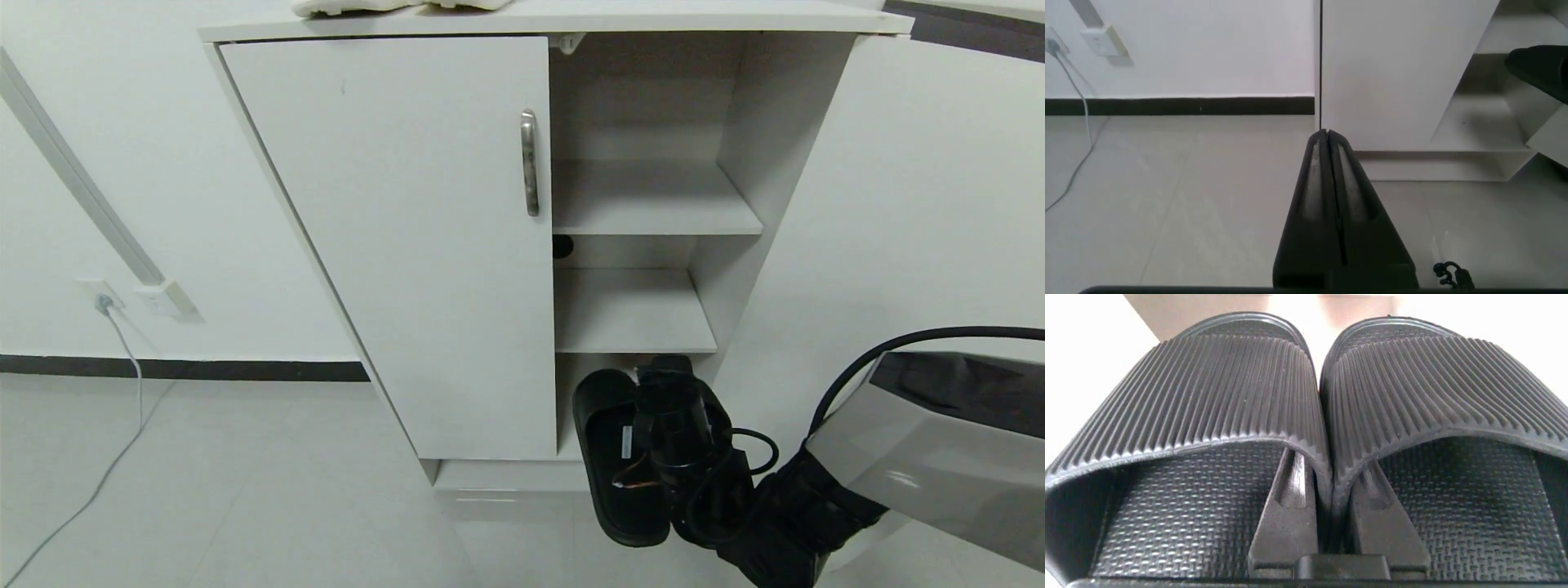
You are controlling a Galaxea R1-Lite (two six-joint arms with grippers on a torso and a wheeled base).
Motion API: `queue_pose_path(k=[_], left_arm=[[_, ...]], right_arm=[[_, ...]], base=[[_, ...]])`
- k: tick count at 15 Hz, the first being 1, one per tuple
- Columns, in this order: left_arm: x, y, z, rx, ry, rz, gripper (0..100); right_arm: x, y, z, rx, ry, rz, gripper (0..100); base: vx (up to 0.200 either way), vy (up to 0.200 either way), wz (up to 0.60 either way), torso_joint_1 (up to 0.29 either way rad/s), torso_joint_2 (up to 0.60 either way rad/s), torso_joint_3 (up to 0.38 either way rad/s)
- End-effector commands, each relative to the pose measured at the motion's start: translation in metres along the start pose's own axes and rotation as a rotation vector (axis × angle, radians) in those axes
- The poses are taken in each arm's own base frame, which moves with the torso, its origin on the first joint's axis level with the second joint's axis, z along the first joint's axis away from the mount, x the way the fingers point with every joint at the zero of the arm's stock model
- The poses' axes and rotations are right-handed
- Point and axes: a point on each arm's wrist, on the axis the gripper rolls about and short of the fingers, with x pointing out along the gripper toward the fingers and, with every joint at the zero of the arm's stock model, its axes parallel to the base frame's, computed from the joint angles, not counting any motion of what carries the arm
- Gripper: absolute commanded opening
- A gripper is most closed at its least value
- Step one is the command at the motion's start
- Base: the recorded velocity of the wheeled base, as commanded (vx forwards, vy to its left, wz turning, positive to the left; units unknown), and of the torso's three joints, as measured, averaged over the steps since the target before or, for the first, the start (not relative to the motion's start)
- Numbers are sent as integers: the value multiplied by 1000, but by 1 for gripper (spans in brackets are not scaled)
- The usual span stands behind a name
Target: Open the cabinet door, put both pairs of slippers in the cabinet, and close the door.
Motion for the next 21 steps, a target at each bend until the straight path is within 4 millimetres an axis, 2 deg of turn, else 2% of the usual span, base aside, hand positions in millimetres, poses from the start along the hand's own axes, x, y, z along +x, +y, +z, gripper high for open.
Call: queue_pose_path(k=[1,3,6,14,21], left_arm=[[0,0,0,0,2,0,0],[0,0,0,-3,2,0,0],[0,0,0,-3,2,-1,0],[0,0,0,-3,1,2,0],[0,0,0,-3,2,2,0]], right_arm=[[6,-1,1,9,-12,-4,0],[12,-2,8,-13,-90,-1,0],[19,-4,5,-47,-192,-3,0],[20,-6,6,-45,-202,-4,0],[21,-7,6,-50,-202,-8,0]], base=[[0,0,0,2,2,-193],[0,0,0,7,5,-171],[0,0,0,-2,2,-28],[0,0,0,0,0,0],[200,0,0,0,3,0]])
